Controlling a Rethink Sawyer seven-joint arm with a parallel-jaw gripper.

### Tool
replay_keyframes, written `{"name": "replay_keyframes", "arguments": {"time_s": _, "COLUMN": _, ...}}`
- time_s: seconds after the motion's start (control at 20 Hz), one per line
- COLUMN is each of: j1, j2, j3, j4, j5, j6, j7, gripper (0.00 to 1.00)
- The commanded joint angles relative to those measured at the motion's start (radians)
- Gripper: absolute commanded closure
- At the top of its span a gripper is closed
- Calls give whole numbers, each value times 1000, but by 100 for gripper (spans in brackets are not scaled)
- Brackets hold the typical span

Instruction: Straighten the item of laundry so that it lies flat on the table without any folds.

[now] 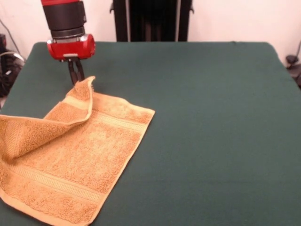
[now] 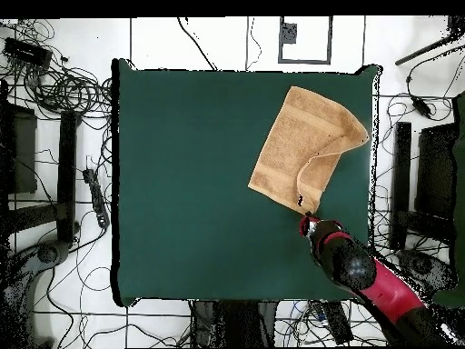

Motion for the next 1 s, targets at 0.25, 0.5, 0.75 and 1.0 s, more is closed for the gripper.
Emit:
{"name": "replay_keyframes", "arguments": {"time_s": 0.25, "j1": 5, "j2": 56, "j3": 108, "j4": 76, "j5": 24, "j6": 48, "j7": 197, "gripper": 100}}
{"name": "replay_keyframes", "arguments": {"time_s": 0.5, "j1": 38, "j2": 43, "j3": 51, "j4": 60, "j5": 9, "j6": 58, "j7": 180, "gripper": 100}}
{"name": "replay_keyframes", "arguments": {"time_s": 0.75, "j1": 15, "j2": 56, "j3": 56, "j4": 59, "j5": 11, "j6": 61, "j7": 178, "gripper": 100}}
{"name": "replay_keyframes", "arguments": {"time_s": 1.0, "j1": 1, "j2": 48, "j3": 53, "j4": 58, "j5": 7, "j6": 82, "j7": 164, "gripper": 100}}
